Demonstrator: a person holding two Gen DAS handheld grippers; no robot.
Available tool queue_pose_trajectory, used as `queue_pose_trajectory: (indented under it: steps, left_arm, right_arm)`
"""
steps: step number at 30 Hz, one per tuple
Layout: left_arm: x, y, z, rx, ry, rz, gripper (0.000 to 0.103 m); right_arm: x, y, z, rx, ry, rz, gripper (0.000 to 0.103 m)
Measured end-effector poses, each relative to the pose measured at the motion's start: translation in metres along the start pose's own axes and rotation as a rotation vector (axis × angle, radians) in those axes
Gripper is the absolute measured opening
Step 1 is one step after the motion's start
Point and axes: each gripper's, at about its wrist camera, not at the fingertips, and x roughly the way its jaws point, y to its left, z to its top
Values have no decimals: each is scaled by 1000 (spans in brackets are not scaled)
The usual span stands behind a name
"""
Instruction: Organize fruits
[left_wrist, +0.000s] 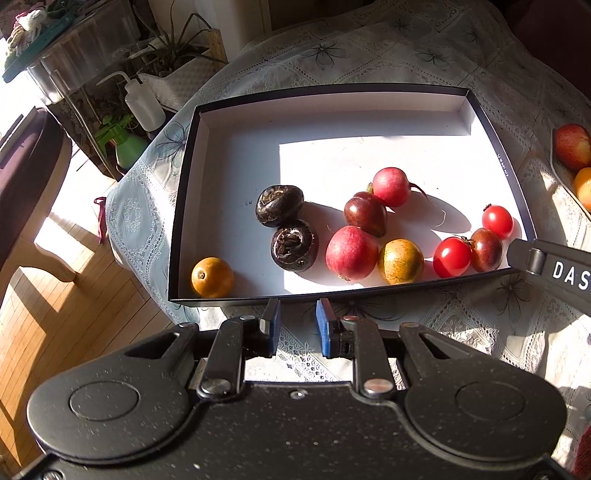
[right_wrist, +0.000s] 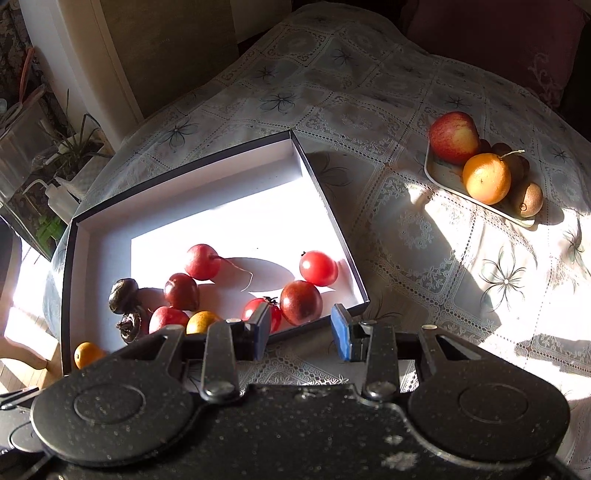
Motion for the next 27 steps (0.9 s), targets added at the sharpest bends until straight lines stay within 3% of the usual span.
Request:
queue_pose_trajectory:
  steps: [27]
  left_arm:
    - [2,-1,1,4,5,-6,31]
  right_arm:
    - [2,-2,0,0,9,-16,38]
